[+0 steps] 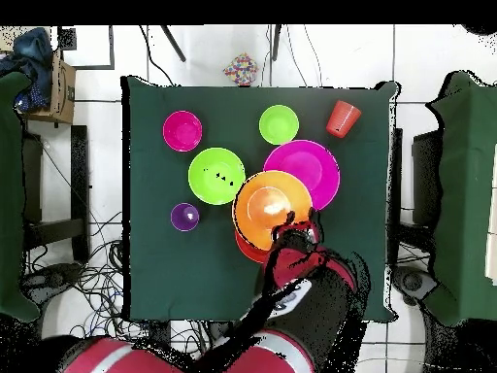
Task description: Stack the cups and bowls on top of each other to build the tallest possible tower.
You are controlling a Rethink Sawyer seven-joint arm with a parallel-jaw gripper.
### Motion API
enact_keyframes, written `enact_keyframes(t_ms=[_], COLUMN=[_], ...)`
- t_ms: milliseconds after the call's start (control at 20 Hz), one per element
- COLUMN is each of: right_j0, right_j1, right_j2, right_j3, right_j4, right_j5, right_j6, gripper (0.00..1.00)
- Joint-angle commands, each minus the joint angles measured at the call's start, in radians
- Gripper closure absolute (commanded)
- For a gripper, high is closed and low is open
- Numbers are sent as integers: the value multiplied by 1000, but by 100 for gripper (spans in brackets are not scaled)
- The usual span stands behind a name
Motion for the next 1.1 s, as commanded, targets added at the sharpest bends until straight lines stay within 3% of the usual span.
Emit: enact_keyframes(t_ms=[50, 350, 750, 950, 1100], right_j0=[59, 109, 129, 90, 14], right_j1=[160, 166, 80, -46, -205], right_j2=[-7, -26, 19, 106, 252], right_j3=[-87, -69, -29, 20, 98], right_j4=[123, 144, 71, -50, -170], right_j5=[-76, -62, 18, 98, 227], right_j6=[-29, -1, 55, 88, 103], gripper=[0, 0, 0, 0, 0])
